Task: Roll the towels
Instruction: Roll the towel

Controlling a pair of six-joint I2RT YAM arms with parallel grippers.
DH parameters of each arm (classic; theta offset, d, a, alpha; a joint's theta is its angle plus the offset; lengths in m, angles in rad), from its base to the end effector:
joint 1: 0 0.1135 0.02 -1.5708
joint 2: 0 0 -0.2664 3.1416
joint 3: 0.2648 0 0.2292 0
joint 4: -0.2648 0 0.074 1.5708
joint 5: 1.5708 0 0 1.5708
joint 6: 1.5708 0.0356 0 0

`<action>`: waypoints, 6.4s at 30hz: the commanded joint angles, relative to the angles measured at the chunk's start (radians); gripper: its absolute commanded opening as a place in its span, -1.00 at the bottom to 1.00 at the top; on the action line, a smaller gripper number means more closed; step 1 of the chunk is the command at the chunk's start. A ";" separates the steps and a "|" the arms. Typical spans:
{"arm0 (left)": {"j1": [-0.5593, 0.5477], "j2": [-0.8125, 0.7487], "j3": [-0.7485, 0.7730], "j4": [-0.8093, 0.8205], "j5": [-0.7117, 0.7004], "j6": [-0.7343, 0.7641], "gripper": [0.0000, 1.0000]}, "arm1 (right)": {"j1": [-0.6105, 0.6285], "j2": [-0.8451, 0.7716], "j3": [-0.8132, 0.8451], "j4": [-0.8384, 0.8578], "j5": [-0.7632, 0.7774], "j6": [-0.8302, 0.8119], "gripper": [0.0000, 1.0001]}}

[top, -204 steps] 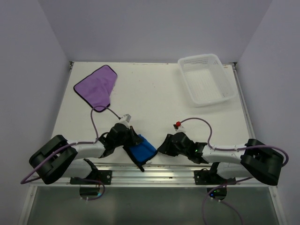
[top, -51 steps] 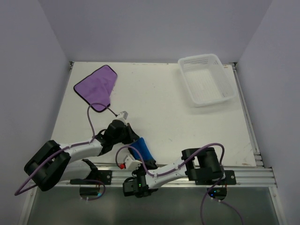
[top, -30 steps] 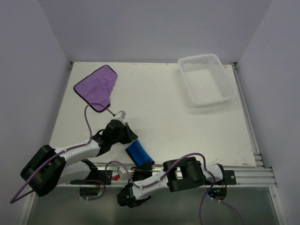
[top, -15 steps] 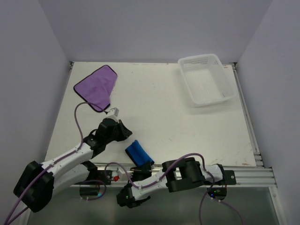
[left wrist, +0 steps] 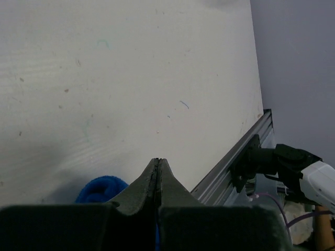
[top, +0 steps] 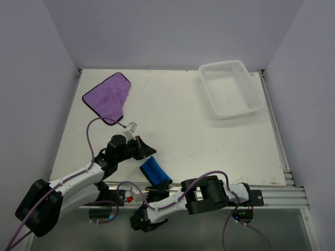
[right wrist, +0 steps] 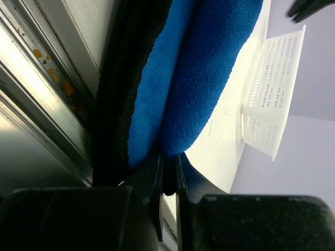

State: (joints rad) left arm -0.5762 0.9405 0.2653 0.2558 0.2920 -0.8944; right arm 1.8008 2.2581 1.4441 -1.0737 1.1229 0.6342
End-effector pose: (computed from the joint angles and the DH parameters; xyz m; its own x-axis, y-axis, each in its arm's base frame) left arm 0.1385 -0.1022 0.1932 -0.7926 -0.3756 -0.4803 0.1984 0.5860 -0.7856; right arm -0.0501 0.3546 0.1148 -0.0374 -0.9658 -0.2565 -0.4164 0.2484 -0.8746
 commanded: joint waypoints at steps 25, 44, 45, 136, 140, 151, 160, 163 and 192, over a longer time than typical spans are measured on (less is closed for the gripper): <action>-0.037 0.379 -0.204 0.507 0.118 -0.112 -1.00 | 0.005 0.008 0.012 0.035 -0.041 0.018 -1.00; -0.037 0.560 -0.207 0.557 0.035 -0.084 -1.00 | 0.006 -0.189 -0.089 0.038 -0.031 0.124 -0.57; -0.037 0.558 -0.207 0.550 0.026 -0.083 -1.00 | 0.006 -0.207 -0.099 0.049 -0.032 0.136 -0.56; -0.039 0.342 -0.156 0.275 -0.067 -0.005 -1.00 | -0.248 -0.609 -0.412 0.508 -0.384 0.028 -0.05; -0.039 0.340 -0.156 0.269 -0.068 0.000 -1.00 | -0.235 -0.598 -0.396 0.469 -0.327 0.036 -0.03; -0.037 0.336 -0.153 0.263 -0.065 0.002 -1.00 | -0.233 -0.628 -0.470 0.646 -0.448 0.025 0.01; -0.037 0.336 -0.144 0.250 -0.065 0.008 -1.00 | -0.232 -0.585 -0.452 0.612 -0.387 0.006 -0.56; -0.037 0.334 -0.135 0.240 -0.071 0.012 -1.00 | -0.212 -0.572 -0.435 0.584 -0.338 -0.010 -0.86; -0.037 0.452 -0.064 0.275 -0.047 -0.020 -1.00 | 0.121 -0.040 -0.061 0.162 0.060 -0.180 -1.00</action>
State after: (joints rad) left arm -0.6182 1.3750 0.2012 0.5449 0.3149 -0.9333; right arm 1.8797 2.1952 1.3323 -0.8524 1.1912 0.4984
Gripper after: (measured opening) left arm 0.005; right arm 0.106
